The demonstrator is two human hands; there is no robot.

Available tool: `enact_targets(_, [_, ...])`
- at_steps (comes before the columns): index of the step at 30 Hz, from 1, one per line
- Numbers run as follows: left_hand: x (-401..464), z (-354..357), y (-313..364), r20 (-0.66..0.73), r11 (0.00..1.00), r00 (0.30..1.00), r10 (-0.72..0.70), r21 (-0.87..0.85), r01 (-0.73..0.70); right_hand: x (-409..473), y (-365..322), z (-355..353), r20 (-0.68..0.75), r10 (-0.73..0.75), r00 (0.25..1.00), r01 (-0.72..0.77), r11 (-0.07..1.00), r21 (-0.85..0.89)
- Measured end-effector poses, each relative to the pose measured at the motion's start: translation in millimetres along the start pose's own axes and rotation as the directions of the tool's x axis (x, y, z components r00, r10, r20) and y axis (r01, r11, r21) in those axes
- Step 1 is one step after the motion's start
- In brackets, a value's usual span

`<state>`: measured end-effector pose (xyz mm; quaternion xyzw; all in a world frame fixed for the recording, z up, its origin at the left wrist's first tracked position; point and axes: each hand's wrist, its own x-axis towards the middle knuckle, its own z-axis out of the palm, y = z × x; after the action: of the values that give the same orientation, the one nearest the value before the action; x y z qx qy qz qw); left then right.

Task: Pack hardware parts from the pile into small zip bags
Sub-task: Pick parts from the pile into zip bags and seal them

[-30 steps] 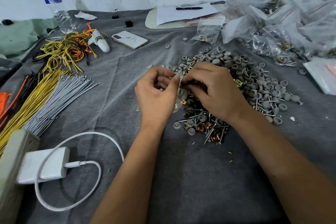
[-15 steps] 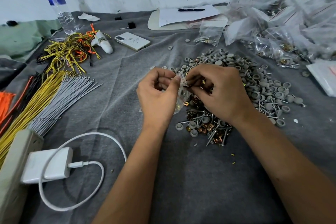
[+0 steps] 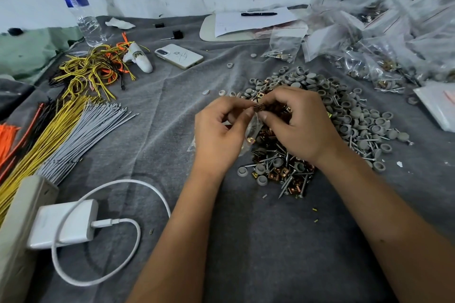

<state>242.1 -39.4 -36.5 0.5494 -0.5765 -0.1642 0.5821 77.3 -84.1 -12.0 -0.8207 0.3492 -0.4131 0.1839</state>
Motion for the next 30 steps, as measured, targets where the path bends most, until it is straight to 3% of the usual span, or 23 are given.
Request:
enact_targets(12, [-1,-2,1,0.059,0.98,0.991,0.12,0.155,-0.128,0,-1,1,0.103,0.094,0.99,-0.096,0.995,0.006])
enact_targets(20, [0,-4,1,0.093,0.949,0.978,0.184,0.242,-0.202,2,-2,0,0.121,0.046,0.992,-0.029,0.99,-0.14])
enact_targets(25, [0,-4,3,0.142,0.952,0.97,0.197,0.21,-0.224,4,1,-9,0.163,0.057,0.985,-0.048,0.997,-0.062])
enact_targets(30, [1,-4,5,0.202,0.941,0.959,0.2,0.234,-0.246,4,3,-9,0.22,0.025,0.975,-0.002,0.995,-0.102])
